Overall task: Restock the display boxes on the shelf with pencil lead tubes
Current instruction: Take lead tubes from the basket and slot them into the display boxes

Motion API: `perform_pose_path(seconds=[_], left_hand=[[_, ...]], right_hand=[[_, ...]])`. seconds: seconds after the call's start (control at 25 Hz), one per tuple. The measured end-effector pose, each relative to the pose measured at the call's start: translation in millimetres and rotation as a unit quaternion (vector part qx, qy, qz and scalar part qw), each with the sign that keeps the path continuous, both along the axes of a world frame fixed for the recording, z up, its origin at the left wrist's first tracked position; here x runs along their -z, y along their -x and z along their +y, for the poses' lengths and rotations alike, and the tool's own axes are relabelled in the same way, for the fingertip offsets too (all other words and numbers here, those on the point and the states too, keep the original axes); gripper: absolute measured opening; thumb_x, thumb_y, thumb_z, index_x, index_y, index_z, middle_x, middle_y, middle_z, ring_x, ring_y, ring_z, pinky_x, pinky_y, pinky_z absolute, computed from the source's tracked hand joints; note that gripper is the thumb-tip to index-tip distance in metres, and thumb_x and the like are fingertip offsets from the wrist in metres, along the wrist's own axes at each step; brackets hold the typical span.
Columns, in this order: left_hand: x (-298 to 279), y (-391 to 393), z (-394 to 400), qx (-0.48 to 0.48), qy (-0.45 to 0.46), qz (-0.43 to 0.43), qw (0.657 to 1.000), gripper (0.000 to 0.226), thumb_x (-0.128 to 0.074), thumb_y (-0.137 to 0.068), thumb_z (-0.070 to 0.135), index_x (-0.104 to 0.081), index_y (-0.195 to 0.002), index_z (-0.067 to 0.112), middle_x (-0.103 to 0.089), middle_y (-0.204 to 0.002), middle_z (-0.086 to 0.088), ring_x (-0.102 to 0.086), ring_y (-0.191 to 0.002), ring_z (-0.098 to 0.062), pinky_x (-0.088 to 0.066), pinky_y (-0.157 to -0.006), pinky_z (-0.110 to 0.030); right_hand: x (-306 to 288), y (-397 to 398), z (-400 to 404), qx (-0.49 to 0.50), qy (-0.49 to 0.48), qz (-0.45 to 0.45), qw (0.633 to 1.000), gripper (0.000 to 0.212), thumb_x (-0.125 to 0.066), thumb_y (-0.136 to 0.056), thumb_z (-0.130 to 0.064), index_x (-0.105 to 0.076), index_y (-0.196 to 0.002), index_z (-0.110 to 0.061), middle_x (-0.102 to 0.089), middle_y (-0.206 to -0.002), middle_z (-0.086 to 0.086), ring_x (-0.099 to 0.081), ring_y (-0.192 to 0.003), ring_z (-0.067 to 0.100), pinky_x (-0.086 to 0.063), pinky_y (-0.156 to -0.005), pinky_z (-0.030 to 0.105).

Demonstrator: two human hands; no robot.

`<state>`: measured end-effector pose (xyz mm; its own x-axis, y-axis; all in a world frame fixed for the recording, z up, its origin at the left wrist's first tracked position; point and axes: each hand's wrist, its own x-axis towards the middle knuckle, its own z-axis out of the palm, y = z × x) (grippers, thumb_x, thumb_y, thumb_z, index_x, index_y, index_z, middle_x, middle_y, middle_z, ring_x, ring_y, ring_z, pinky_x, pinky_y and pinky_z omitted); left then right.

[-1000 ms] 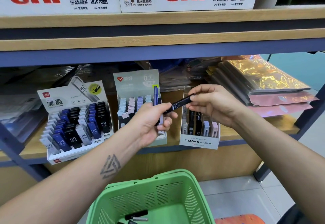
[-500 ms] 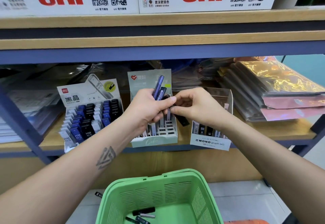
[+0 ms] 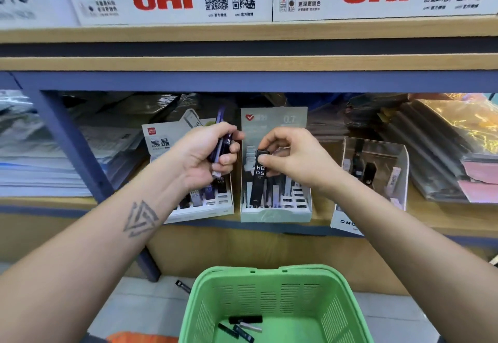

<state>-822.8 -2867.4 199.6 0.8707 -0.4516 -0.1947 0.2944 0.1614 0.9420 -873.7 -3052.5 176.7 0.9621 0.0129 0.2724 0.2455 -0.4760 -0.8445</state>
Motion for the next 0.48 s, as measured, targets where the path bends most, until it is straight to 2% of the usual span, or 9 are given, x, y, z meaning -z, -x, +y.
perform_pose_path(seconds=[0.08,0.24,0.36,0.48], left_hand=[[2,-5,19,-0.024,-0.03,-0.005,0.999,0.019,-0.046,-0.104,0.021,-0.057,-0.101,0.005,-0.044,-0.061,-0.002,-0.033,-0.036,-0.008,-0.019,-0.03,-0.017],[9,-11,52,-0.073,-0.113,-0.035,0.99,0.012,-0.051,-0.099,0.013,-0.059,-0.099,0.004,-0.047,-0.059,-0.002,-0.035,-0.035,-0.009,-0.018,-0.032,-0.015],[9,-14,72,-0.096,-0.133,-0.039,0.986,0.011,-0.051,-0.099,0.011,-0.059,-0.098,0.004,-0.047,-0.057,-0.002,-0.034,-0.035,-0.009,-0.016,-0.033,-0.014],[10,-14,82,-0.103,-0.134,-0.037,0.985,0.013,-0.05,-0.101,0.011,-0.058,-0.101,0.001,-0.047,-0.057,-0.003,-0.034,-0.036,-0.008,-0.017,-0.033,-0.015]], right_hand=[[1,-8,15,-0.014,0.028,-0.006,0.999,0.013,-0.074,-0.089,-0.003,-0.066,-0.098,-0.008,-0.07,-0.097,0.015,-0.074,-0.082,0.03,-0.063,-0.077,0.042],[12,-27,40,-0.001,0.179,-0.059,0.982,0.018,-0.075,-0.089,-0.011,-0.072,-0.105,-0.02,-0.07,-0.096,-0.004,-0.067,-0.089,0.016,-0.058,-0.086,0.039],[22,-39,57,0.048,0.254,-0.106,0.96,0.018,-0.076,-0.089,-0.018,-0.075,-0.105,-0.024,-0.075,-0.096,-0.002,-0.069,-0.092,0.02,-0.058,-0.084,0.041],[27,-47,68,0.06,0.262,-0.117,0.956,0.016,-0.077,-0.088,-0.016,-0.074,-0.103,-0.021,-0.075,-0.095,0.003,-0.069,-0.092,0.025,-0.057,-0.08,0.041]])
